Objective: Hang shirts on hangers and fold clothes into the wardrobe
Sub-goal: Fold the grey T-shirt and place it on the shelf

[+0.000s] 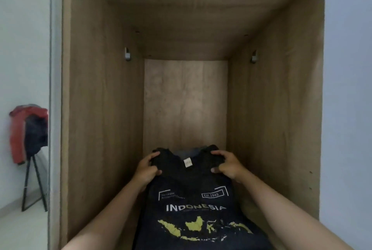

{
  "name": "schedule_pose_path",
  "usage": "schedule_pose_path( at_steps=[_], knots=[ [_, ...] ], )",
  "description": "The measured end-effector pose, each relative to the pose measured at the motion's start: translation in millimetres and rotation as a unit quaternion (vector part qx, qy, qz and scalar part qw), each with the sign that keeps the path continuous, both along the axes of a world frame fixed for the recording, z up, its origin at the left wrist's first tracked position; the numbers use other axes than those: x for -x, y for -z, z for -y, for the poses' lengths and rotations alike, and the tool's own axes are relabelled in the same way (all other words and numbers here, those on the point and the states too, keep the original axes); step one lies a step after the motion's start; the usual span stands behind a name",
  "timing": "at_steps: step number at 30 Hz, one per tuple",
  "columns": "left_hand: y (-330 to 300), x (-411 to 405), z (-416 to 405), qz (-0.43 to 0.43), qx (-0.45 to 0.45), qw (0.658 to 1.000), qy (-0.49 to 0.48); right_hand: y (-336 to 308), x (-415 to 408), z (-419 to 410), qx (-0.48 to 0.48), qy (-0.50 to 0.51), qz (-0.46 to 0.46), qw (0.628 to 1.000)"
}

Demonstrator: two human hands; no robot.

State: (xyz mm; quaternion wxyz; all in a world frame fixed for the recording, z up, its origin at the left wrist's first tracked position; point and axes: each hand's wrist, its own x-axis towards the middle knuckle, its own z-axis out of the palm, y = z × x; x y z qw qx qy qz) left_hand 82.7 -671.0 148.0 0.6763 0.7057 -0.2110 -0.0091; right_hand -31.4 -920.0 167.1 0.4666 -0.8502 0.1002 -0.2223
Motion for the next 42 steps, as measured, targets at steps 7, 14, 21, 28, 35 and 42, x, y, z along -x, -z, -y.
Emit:
schedule_pose_path(
  at_steps=[7,14,21,28,35,42],
  knots=[
    [26,-19,2,-0.027,-0.036,0.999,0.004,29,-20,12,-0.025,0.019,-0.002,0.999],
    [28,20,-6,0.002,-0.061,0.998,0.005,35,13,3,-0.004,0.007,-0.014,1.0],
    [34,85,-36,0.003,-0.058,0.998,0.029,52,75,-20,0.02,-0.009,-0.06,0.998],
    [43,149,-82,-0.015,-0.094,0.994,0.058,64,150,-45,-0.002,-0.001,-0.04,0.999],
    [45,189,-103,0.038,-0.176,0.984,0.011,70,200,-67,0.037,0.034,-0.013,0.999],
    [54,193,-110,0.047,-0.205,0.975,-0.077,80,217,-85,0.062,0.075,-0.008,0.995]
  ],
)
